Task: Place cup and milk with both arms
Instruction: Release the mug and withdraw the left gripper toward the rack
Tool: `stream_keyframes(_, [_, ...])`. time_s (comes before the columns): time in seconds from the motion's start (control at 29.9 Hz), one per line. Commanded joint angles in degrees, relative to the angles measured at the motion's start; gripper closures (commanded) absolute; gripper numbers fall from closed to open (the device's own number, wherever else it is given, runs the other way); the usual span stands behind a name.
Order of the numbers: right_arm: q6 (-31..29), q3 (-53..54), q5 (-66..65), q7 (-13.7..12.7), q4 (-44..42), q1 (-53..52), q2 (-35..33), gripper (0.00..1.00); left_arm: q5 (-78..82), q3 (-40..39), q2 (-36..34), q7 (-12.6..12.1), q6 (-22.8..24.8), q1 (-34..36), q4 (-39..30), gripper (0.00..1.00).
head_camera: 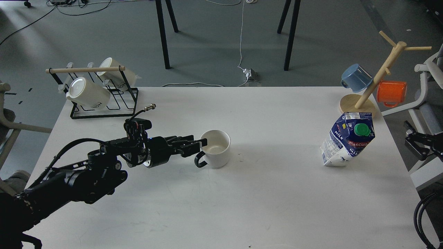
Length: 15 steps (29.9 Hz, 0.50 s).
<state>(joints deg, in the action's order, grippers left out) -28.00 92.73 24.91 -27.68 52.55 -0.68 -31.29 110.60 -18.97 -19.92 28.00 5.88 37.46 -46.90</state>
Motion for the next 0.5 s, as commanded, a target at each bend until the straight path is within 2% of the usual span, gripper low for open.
stream_keyframes(0.0, [0.00,-0.01,0.49,-0.27,0.36,3.13,-0.08,0.02,-10.55,-1.15,-3.18,0.00,0.01,-0.29,-3.63,0.13])
stream_keyframes(0.1, [0.00,-0.79,2.33,-0.32,0.79,6.99,0.18,0.02,-20.04,-5.01,-5.91,0.00,0.45,-1.68,-6.18,0.13])
stream_keyframes(0.2, [0.00,-1.59,4.00,-0.32,3.33,11.56,2.11,0.02,-29.01,-9.67,-8.46,0.00,3.86,-4.67,-8.03,0.11])
stream_keyframes(0.47, [0.00,-7.99,3.83,-0.32,5.72,13.60,12.03,0.01,-48.97,-26.88,-14.79,0.00,21.26,-13.98,-14.80,0.11])
